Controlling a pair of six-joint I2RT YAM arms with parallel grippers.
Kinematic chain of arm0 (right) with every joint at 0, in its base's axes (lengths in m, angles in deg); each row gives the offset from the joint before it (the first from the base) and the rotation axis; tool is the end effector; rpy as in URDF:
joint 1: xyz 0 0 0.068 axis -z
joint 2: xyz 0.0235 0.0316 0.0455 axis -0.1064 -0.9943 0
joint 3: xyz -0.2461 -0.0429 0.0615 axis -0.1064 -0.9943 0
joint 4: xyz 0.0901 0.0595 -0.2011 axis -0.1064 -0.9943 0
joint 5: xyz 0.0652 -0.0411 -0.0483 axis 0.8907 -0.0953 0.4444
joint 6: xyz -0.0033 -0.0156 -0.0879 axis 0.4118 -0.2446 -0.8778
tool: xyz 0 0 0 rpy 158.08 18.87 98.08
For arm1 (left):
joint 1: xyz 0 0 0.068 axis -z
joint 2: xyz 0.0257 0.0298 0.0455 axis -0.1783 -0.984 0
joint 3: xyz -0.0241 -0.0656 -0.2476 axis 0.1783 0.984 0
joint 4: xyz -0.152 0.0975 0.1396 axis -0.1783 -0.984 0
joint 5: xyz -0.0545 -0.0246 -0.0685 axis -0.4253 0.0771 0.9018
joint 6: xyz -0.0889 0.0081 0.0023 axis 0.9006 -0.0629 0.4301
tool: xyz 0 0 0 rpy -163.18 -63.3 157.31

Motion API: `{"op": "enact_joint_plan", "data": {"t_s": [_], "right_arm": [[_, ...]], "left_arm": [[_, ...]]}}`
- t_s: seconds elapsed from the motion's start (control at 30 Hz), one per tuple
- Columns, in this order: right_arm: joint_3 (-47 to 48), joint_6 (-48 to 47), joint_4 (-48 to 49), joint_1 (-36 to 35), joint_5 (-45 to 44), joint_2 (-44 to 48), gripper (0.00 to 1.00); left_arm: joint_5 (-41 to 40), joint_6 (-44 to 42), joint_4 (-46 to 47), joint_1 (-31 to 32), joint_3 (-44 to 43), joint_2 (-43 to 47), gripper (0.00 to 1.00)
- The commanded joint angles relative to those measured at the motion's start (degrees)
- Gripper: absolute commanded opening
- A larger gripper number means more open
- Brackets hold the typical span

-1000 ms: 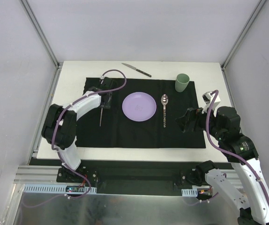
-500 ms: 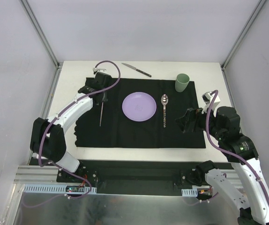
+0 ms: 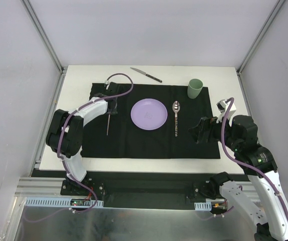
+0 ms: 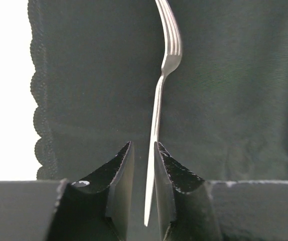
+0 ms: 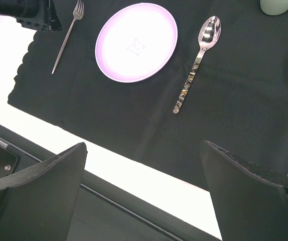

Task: Set the dinner table for one person
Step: Place the fork on the napkin.

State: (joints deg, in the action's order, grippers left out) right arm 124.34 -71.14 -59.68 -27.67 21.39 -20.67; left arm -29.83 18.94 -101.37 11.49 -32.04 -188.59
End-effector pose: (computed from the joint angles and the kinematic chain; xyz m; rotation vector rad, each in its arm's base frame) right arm 0.1218 0.0627 0.3330 -0.5033 1.8613 0.3978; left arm 0.3531 -0.1059 0.1788 0.0007 2.3910 0.2411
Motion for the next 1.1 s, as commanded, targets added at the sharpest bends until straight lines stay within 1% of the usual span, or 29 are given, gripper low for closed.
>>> {"op": "enact_joint_plan", "data": {"t_s": [0.0, 0.13, 0.4, 0.67, 0.83, 1.07], "right_arm": [[0.6, -0.2, 0.1, 0.3, -0.3, 0.0, 1.0], [0.5, -0.3, 0.1, 0.3, -0.5, -0.1, 1.0], [0.6, -0.5, -0.4, 0.3, -1.0, -0.1, 1.0], [1.0, -0.7, -0.4, 0.3, -1.5, -0.9, 1.0], [0.9, -0.5, -0.1, 0.3, -1.5, -1.5, 1.0], [0.5, -0.1, 0.8, 0.4, -1.0, -2.5, 1.0]], "left_arm": [[1.5, 1.2, 2.0, -0.9, -0.1, -1.8, 0.21], [2.4, 0.7, 2.3, -1.2, -2.2, -3.2, 0.22], [7.2, 0.3, 1.8, -2.2, -7.2, -8.0, 0.23], [9.0, -1.4, 1.4, -4.4, -13.3, -12.2, 0.23], [9.3, -1.7, 1.1, -5.1, -14.6, -12.5, 0.23], [12.5, -0.4, 1.2, -6.7, -13.1, -10.2, 0.17]]}}
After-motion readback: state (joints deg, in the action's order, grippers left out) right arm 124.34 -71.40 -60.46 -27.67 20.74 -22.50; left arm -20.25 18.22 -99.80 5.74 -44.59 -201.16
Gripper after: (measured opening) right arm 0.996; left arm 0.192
